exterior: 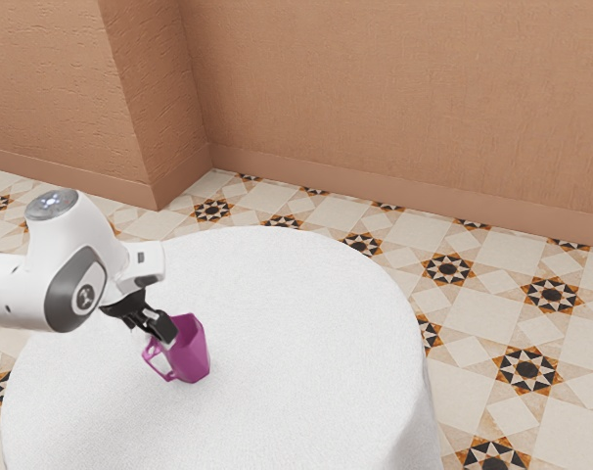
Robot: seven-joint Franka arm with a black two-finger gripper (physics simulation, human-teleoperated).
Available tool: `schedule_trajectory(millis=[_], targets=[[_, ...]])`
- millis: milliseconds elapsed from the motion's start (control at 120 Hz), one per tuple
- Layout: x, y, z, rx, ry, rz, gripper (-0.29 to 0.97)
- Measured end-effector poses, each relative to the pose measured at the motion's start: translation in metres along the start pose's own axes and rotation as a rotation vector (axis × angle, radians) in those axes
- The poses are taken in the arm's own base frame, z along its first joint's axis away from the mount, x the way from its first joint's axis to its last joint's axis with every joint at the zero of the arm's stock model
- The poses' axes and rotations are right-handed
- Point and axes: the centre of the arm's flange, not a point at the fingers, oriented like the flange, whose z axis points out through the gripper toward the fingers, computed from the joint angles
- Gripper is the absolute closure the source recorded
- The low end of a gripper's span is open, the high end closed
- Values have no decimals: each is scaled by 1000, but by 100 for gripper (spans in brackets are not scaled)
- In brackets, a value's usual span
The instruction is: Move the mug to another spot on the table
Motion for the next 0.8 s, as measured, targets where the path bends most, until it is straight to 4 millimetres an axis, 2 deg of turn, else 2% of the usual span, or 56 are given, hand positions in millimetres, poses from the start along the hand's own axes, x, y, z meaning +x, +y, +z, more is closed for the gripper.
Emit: schedule_trajectory(millis=[167,467,642,708,800], targets=[[18,0,-26,-14,66,4,2],[85,13,-100,-26,154,78,0],[153,21,-163,15,122,228,0],[177,28,-179,26,90,287,0],[208,27,-192,28,44,334,0]])
